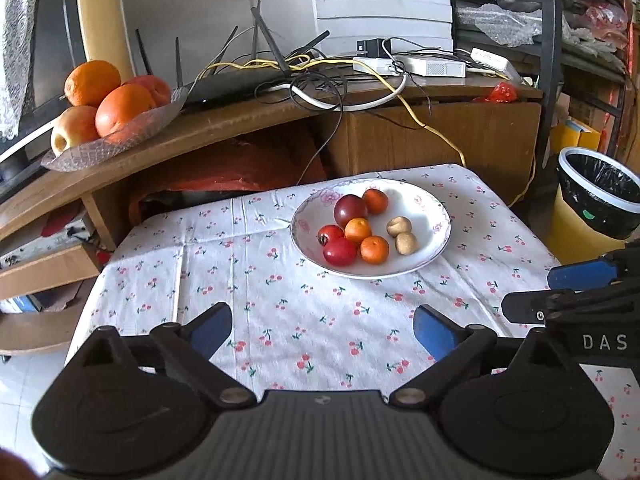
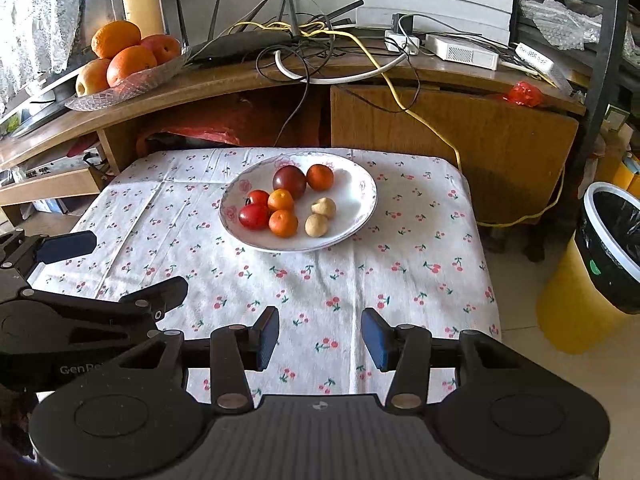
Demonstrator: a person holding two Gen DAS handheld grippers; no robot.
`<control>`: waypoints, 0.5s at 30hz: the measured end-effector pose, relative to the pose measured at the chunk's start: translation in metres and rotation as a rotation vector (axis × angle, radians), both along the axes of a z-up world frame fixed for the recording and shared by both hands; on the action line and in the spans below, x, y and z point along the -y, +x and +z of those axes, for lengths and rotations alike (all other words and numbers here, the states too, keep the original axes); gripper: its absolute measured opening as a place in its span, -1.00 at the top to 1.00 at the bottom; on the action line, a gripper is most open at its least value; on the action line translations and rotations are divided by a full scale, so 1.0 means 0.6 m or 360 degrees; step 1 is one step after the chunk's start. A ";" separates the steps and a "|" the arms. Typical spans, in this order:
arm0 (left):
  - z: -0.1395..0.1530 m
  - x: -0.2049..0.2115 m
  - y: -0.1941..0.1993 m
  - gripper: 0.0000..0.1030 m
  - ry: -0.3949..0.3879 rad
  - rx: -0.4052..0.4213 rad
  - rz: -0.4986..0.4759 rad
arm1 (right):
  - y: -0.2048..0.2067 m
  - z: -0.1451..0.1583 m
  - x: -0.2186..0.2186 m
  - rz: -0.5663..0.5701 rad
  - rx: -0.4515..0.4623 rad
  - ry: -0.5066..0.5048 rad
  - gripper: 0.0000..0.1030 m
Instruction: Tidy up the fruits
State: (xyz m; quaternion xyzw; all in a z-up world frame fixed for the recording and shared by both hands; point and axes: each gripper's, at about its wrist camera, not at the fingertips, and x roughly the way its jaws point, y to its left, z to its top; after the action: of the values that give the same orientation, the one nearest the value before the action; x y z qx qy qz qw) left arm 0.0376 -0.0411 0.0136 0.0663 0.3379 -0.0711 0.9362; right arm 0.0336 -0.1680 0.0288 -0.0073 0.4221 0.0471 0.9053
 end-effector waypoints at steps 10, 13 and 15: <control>0.002 -0.005 -0.031 -1.00 0.0001 -0.0010 0.0020 | -0.032 0.000 -0.007 -0.0007 -0.0003 0.0003 0.18; 0.003 -0.006 -0.039 -1.00 -0.0001 -0.0014 0.0018 | -0.038 0.001 -0.008 -0.0007 -0.0004 0.0004 0.18; 0.004 -0.007 -0.044 -1.00 -0.0004 -0.0014 0.0019 | -0.045 0.000 -0.007 -0.0008 -0.0004 0.0014 0.18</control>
State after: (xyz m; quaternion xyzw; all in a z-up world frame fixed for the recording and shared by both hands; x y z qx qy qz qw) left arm 0.0115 -0.0368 0.0159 0.0628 0.3422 -0.0663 0.9352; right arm 0.0065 -0.1636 0.0291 -0.0022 0.4229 0.0467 0.9050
